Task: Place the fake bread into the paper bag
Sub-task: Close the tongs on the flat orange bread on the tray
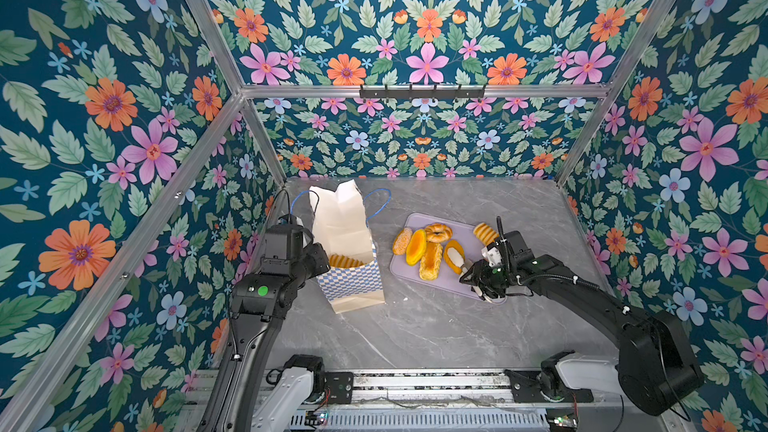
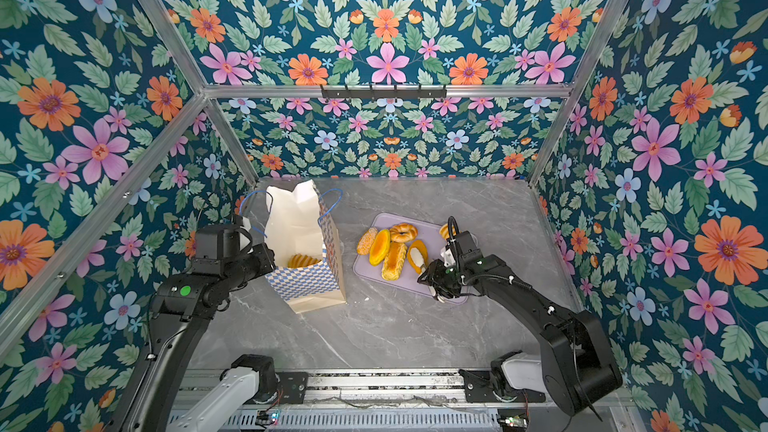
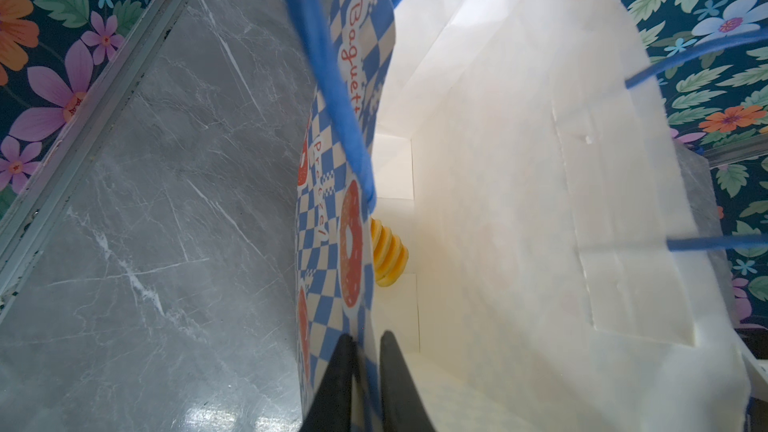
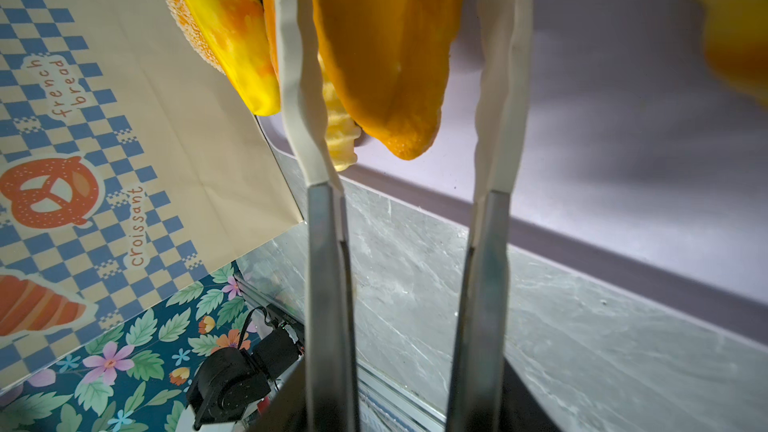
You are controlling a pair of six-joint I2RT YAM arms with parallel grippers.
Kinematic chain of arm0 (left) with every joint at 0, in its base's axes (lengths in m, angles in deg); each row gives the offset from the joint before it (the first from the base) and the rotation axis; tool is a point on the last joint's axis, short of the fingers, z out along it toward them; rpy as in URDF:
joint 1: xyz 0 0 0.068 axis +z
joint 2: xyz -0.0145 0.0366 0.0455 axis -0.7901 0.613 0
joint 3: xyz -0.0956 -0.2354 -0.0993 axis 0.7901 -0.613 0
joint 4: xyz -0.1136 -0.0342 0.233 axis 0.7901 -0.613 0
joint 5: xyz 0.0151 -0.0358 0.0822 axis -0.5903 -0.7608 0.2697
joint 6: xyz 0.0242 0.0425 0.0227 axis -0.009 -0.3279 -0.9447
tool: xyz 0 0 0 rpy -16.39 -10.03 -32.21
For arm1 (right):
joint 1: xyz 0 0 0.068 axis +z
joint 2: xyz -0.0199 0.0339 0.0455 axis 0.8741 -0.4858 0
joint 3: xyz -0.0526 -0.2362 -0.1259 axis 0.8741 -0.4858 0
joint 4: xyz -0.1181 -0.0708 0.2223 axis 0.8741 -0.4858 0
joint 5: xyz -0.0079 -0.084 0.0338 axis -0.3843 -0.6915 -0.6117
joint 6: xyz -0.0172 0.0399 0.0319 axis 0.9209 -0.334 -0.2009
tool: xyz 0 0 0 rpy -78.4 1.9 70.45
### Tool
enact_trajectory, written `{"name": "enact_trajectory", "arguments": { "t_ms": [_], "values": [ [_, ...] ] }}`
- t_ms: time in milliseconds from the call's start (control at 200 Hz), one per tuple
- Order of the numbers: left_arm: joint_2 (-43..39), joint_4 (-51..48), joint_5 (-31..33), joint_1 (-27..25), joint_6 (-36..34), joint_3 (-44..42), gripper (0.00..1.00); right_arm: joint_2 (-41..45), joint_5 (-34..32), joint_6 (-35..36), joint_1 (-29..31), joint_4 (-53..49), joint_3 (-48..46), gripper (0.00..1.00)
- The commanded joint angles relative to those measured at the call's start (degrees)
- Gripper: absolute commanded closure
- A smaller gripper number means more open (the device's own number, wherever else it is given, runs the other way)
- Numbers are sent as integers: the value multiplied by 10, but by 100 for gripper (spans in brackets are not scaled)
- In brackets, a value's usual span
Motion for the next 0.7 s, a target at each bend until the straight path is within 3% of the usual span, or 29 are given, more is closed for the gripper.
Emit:
{"name": "enact_trajectory", "arguments": {
  "t_ms": [0, 325, 590, 700],
  "values": [
    [-1, 7, 3, 0, -1, 1, 84, -4, 17, -12, 1, 34, 0, 51],
    [0, 3, 5, 0, -1, 6, 83, 1, 9, -13, 0, 31, 1, 62],
    [-2, 1, 10, 0, 1, 10, 57, 37, -9, -7, 0, -4, 2, 66],
    [-2, -3, 10, 0, 1, 15, 53, 56, -20, -3, 0, -25, 5, 67]
  ]
}}
